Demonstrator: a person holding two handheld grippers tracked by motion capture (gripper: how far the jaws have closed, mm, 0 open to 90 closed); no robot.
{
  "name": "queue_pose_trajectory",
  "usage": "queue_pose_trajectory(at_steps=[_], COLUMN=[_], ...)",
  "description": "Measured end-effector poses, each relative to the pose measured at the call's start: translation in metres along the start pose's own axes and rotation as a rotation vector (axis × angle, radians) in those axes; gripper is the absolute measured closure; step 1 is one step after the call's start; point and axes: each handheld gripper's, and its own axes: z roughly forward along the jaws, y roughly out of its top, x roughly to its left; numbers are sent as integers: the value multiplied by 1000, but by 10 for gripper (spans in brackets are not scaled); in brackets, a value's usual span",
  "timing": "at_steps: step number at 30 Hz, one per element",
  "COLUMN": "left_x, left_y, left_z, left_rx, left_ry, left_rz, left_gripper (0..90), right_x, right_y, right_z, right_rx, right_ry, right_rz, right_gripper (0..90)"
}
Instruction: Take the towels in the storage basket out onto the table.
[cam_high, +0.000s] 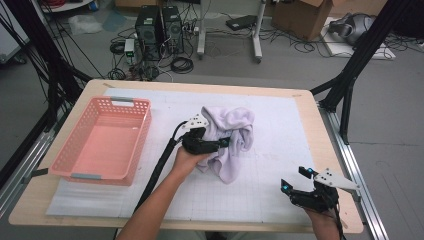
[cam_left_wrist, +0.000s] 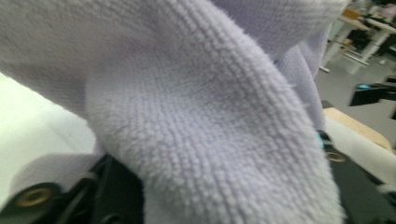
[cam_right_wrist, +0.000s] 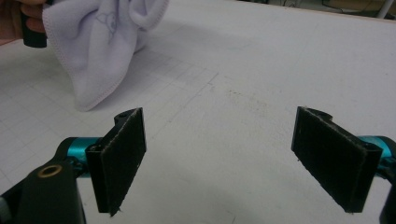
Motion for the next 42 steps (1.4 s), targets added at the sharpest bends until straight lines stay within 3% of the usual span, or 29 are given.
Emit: queue_pose_trajectory(at_steps=[2,5,7,12,25,28,42], left_x=[3,5,7,5,-7,-12,-20], left_y=[-1,0,3,2,-18,-24,-46], left_z=[0,-7,-14,-36,-78,-86,-124], left_rx=[14,8,17,-28,-46,-42,-93], left_ry=[20,87,99,102,105,129,168], left_rz=[-36,-34,-38,-26,32,66,61], left_gripper=[428,318,266,263,251,250,251], right_x=[0,0,1,1,0,-1,3], right_y=[0,-1,0,0,0,0,2], right_z=[0,0,1,1,2,3,5], right_rx=[0,2,3,6,4,5,6], right_ry=[0,2,3,6,-3,-7,-10], right_rz=[6,7,5,2,8,14,19], right_gripper=[165,165,165,165,165,165,165])
